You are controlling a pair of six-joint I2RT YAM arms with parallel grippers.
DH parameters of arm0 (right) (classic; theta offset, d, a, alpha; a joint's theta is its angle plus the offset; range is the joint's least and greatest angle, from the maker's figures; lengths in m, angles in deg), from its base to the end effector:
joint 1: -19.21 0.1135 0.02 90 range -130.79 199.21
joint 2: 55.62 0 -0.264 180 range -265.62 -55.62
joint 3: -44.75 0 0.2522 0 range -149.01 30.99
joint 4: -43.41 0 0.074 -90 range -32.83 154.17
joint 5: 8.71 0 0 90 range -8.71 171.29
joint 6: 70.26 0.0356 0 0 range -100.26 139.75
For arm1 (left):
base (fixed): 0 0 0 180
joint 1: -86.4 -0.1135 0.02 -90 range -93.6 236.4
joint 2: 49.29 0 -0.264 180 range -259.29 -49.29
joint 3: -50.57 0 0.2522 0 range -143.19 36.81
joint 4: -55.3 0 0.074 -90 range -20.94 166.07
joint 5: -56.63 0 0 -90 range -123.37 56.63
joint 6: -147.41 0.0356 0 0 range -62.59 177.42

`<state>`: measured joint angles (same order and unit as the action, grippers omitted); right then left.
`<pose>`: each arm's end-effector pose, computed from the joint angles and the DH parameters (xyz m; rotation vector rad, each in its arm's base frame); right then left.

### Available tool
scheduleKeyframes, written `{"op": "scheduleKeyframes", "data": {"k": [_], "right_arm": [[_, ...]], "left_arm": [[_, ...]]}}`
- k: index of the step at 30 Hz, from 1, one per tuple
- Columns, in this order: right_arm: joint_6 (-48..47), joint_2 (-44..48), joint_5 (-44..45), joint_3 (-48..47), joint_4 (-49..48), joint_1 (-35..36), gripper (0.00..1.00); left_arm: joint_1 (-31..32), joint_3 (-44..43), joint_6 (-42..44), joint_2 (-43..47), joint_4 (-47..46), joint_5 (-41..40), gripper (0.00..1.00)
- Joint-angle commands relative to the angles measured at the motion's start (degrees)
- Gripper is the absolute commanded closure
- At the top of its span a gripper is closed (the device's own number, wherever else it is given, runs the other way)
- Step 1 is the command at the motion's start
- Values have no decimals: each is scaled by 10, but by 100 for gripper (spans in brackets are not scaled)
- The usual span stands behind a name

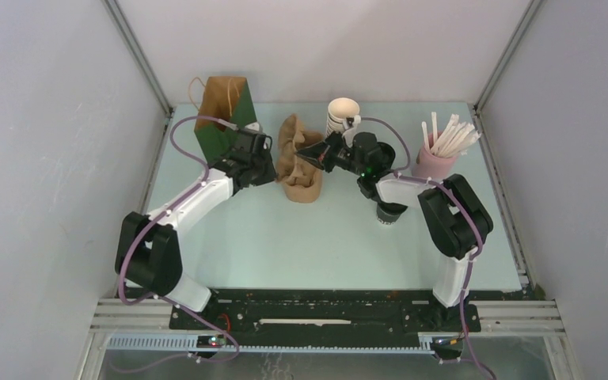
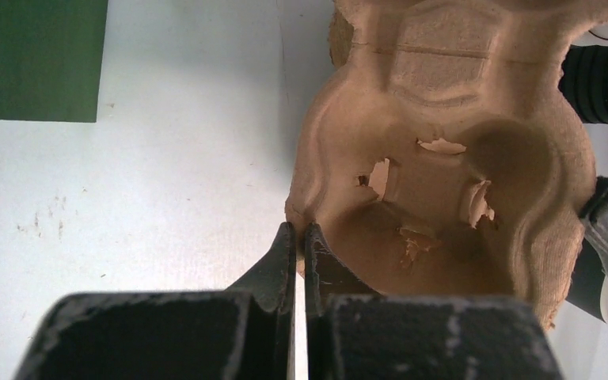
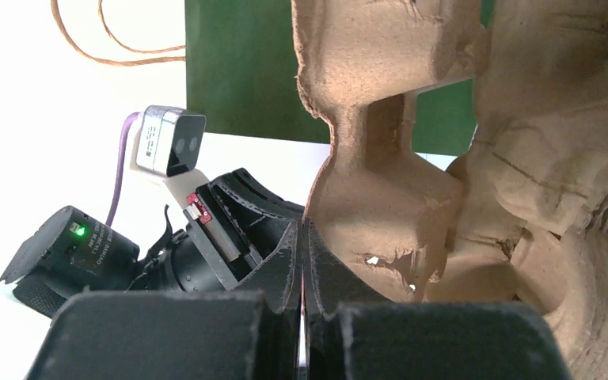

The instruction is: Pack the takeout coffee

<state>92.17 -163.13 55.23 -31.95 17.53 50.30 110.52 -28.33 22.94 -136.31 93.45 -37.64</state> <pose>0.3530 0.2311 0.2270 0.2975 1.9480 1.6651 0.3038 -0.1331 0.2624 -0.2535 2.3991 -0.3952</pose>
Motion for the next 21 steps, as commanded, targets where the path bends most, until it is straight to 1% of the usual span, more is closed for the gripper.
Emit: {"op": "scheduleKeyframes", "data": {"k": [1,6,9,11,12,13,15,18,21], "right_arm": [[7,-32,-23,-5,-13,0,98],[-17,-39,-22,-1,7,-4,90],[-81,-7,6,9,62,-1,83],[-115,12,21,13,99,-1,76],[-129,18,22,13,112,-1,71],[-138,22,22,13,118,-1,64],[-145,24,22,13,121,-2,58],[-151,21,24,13,116,0,57],[-157,24,41,13,119,1,60]], "left_arm": [[9,-13,7,22,-14,18,100],[9,-15,5,23,-16,22,100],[9,-17,6,29,-16,22,100],[9,-17,7,34,-17,21,100],[9,-17,7,37,-17,21,100],[9,-17,6,39,-17,21,100],[9,-18,5,41,-18,25,100],[11,-19,3,44,-18,29,100],[13,-18,4,49,-17,28,100]]}}
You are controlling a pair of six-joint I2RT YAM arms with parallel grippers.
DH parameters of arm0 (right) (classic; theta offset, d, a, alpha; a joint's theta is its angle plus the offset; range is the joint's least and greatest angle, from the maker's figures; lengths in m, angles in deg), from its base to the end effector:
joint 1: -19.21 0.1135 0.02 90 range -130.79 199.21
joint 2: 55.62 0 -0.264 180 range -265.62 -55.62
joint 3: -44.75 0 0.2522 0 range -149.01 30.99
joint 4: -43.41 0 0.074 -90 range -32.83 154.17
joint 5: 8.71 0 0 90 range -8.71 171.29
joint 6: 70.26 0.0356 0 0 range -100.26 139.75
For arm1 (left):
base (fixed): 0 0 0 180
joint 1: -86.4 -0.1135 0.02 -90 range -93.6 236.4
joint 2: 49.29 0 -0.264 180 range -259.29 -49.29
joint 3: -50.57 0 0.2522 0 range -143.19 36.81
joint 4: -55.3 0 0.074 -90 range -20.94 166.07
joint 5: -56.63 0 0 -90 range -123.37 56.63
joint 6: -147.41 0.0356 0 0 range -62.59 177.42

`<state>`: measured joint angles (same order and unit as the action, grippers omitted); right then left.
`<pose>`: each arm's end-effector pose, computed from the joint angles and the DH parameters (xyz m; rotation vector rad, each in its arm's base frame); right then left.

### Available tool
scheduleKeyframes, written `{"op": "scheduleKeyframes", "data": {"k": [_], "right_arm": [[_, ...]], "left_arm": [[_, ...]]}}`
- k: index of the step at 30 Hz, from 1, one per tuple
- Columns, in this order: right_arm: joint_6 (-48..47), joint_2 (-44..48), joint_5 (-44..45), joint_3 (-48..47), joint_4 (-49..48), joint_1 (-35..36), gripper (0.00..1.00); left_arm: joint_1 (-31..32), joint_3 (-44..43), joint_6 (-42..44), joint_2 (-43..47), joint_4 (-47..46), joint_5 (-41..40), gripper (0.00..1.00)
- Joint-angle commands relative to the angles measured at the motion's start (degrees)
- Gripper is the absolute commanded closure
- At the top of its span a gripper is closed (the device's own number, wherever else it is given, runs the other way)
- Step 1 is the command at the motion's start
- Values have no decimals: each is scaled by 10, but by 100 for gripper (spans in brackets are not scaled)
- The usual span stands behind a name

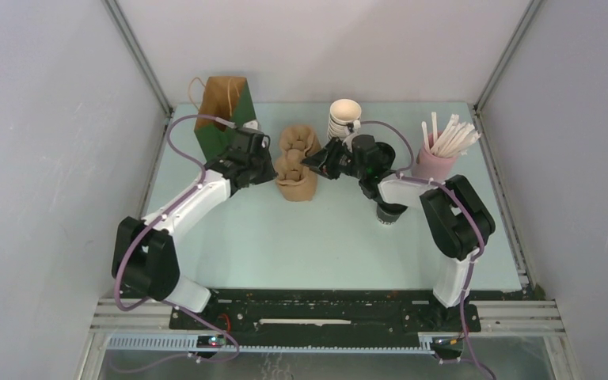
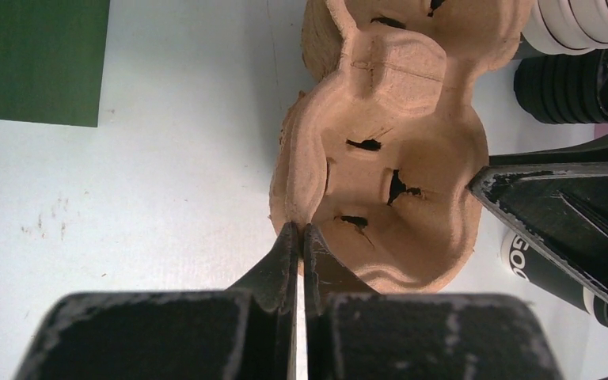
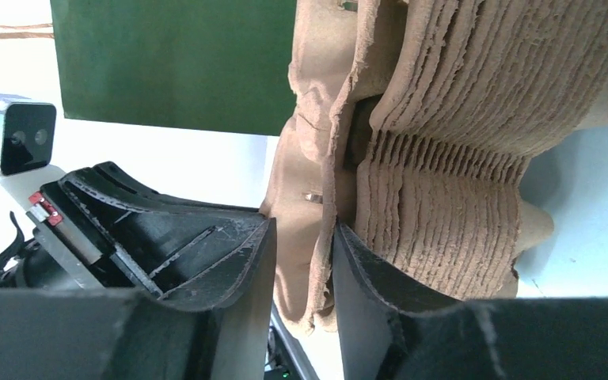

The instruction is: Pack the takeout coffee

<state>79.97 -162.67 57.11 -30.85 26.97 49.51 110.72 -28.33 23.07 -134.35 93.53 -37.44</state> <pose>0.3513 0.2222 0.2067 0.2048 2.0760 1.4322 0.2984 -0.1321 0.2729 -0.2435 2.3698 -0.4168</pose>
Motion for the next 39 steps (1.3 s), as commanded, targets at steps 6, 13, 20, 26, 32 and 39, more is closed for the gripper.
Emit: {"op": "scheduleKeyframes", "data": {"k": [6,13,20,26,32,39], "right_arm": [[-74,29,110,-12,92,27,61],[-124,35,213,-51,174,63,74],[-128,49,142,-46,142,39,100],[-104,52,48,-33,60,24,100],[-73,80,15,-12,2,18,100],[-63,122,11,19,-10,17,100]], "left_arm": [[15,-24,3,20,-16,36,100],[28,-26,1,17,-14,32,100],[26,-22,18,60,11,7,79],[4,-15,23,105,23,16,56],[-12,-3,1,117,3,62,44],[-12,10,-14,120,-16,80,48]]}}
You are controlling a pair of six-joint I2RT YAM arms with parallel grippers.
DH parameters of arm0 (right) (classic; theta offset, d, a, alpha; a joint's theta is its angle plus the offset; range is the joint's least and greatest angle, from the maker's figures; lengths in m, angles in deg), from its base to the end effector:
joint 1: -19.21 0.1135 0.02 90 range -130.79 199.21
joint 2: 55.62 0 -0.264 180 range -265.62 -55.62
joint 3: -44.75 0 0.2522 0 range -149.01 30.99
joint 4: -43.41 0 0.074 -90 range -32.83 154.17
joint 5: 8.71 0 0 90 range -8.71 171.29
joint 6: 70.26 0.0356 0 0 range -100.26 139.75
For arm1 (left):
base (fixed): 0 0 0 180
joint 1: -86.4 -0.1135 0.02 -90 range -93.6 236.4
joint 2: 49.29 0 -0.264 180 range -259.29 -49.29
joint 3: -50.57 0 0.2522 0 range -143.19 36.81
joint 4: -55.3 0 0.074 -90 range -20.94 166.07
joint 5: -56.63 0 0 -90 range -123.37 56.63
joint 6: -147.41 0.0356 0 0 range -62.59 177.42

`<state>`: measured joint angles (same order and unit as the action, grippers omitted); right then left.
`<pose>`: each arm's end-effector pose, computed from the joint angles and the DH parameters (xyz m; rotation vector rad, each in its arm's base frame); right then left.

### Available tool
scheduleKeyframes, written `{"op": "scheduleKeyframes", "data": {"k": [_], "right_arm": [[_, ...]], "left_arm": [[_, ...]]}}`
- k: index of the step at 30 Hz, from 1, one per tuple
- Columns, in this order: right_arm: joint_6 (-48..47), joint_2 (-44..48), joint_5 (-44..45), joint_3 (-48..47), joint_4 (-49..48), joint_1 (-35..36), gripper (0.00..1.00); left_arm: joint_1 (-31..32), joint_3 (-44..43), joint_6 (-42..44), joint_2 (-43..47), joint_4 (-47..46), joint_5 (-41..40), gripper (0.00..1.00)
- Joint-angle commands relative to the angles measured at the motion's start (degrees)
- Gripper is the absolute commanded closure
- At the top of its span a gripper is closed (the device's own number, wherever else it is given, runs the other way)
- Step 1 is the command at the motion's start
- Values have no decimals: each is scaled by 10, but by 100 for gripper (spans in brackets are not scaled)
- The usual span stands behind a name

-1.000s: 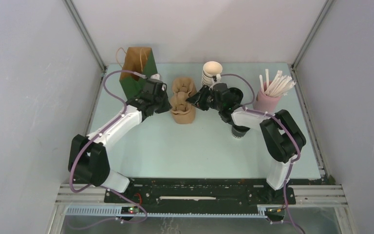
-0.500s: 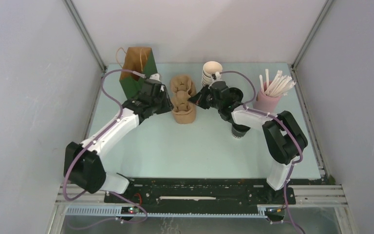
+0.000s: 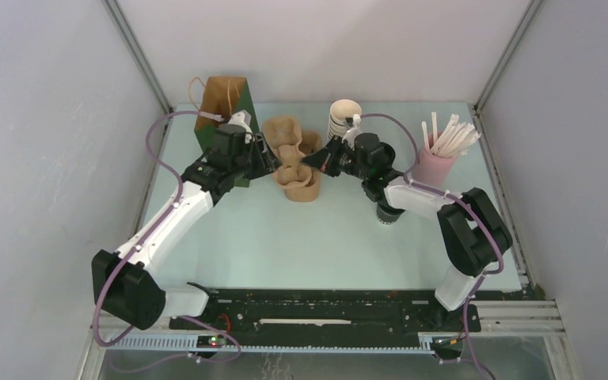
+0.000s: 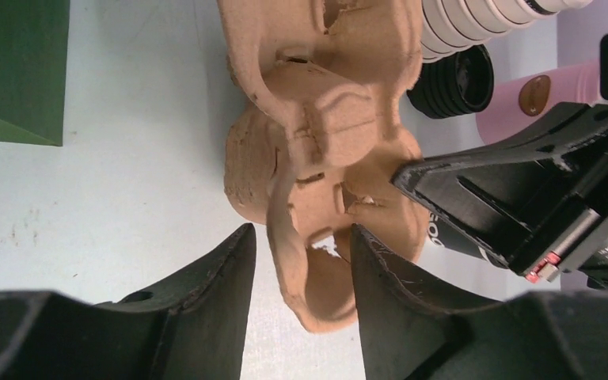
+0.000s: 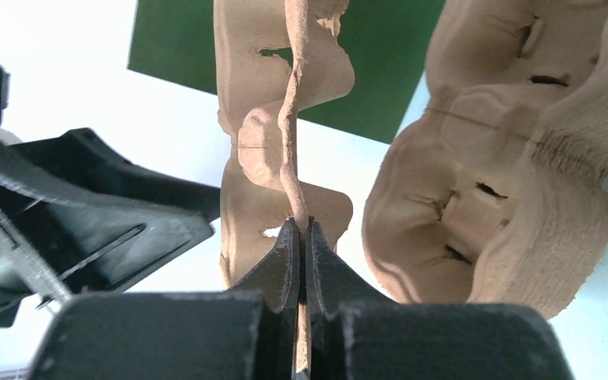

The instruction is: Pack the takeout coffee

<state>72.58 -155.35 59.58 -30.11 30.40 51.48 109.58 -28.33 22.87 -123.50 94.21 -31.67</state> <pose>0.3297 0.2237 0.2456 0.0500 1.9914 1.3587 0.2663 -0.1152 0.3265 -0.2035 2.2230 -0.5992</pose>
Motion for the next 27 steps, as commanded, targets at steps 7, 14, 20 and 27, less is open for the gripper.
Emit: {"op": "scheduleKeyframes", "data": {"k": [7,14,20,27], "right_arm": [[-27,96,-32,32,8,-18,100],[-99,179,-45,74,108,-29,100],[-150,270,-34,102,189,-34,100],[-179,340,-62,115,240,-49,100]], "left_arm": [[-7,-2,26,94,27,-13,37],[-108,-103,106,182,153,-107,26],[-269,-171,148,164,188,-98,22],[-285,-199,132,76,100,-116,17]]}}
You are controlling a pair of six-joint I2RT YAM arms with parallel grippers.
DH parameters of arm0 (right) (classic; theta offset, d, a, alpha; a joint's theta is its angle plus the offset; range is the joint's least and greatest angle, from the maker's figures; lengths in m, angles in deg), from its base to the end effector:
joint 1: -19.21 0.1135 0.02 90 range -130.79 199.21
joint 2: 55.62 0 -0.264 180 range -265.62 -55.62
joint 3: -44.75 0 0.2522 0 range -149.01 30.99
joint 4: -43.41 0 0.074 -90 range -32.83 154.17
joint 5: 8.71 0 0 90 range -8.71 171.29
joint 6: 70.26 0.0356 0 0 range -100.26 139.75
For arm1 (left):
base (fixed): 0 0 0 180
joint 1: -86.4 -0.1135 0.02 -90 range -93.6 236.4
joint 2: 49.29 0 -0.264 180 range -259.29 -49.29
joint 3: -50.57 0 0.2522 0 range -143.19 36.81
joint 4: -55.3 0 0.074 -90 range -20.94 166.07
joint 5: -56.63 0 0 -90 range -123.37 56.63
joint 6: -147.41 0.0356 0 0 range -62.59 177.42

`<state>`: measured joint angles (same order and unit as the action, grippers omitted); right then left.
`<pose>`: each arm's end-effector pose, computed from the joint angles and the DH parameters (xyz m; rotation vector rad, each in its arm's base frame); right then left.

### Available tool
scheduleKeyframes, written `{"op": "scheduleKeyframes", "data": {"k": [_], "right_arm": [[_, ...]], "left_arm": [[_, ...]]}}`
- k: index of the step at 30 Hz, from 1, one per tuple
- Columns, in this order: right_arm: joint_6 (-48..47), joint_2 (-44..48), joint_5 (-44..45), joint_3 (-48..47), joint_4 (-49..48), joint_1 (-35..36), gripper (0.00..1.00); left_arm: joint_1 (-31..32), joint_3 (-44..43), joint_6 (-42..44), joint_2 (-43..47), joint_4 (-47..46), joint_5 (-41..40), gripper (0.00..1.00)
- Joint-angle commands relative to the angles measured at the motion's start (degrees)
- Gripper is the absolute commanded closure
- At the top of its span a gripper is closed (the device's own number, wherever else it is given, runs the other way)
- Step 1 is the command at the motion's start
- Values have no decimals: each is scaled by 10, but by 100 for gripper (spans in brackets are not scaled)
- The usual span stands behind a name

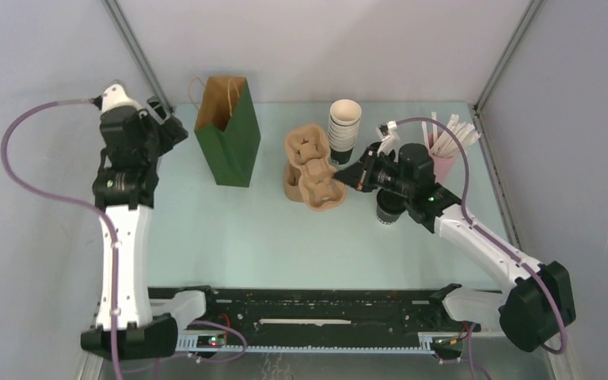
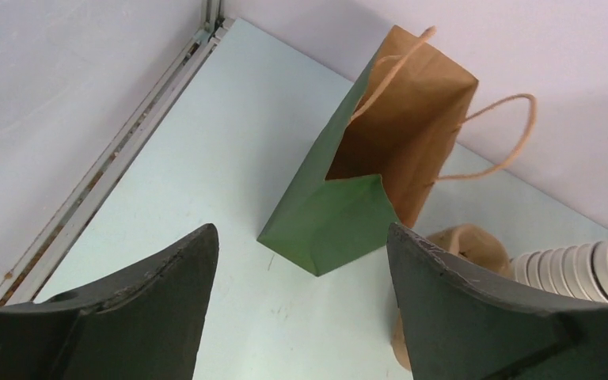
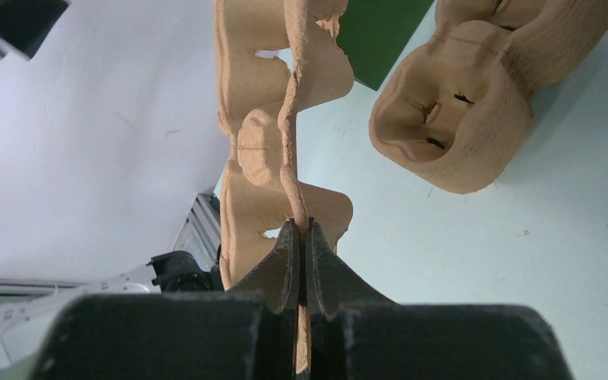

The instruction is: Pack the takeout coffee

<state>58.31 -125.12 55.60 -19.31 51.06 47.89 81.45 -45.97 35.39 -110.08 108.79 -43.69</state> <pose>0.2399 0.1488 0.3128 -0.1812 1.9468 1.2113 0.1984 0.0236 0.4581 -0.5563 1.7910 -0.0356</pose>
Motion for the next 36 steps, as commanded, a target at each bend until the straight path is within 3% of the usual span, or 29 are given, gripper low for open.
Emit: {"op": "scheduleKeyframes", "data": {"k": [1,7,10,15,20,28,36], "right_arm": [[-37,50,-27,8,39,-17,100],[-47,102,-36,26,78,-44,100],[-45,117,-48,32,80,-62,100],[-43,124,-63,36,82,-79,100],[-40,129,-70,37,84,-87,100],[-42,129,-73,36,93,-90,100],[-39,129,-78,41,92,-90,100]], "left_arm": [[-3,-28,5,-75,-57,4,17],[-3,-94,26,-174,-49,15,22],[-3,-116,34,-210,-48,15,31],[-2,-146,44,-255,-37,55,38],[4,-141,42,-274,-39,51,36],[13,-131,52,-299,-42,50,54],[19,-134,56,-313,-37,56,64]]}}
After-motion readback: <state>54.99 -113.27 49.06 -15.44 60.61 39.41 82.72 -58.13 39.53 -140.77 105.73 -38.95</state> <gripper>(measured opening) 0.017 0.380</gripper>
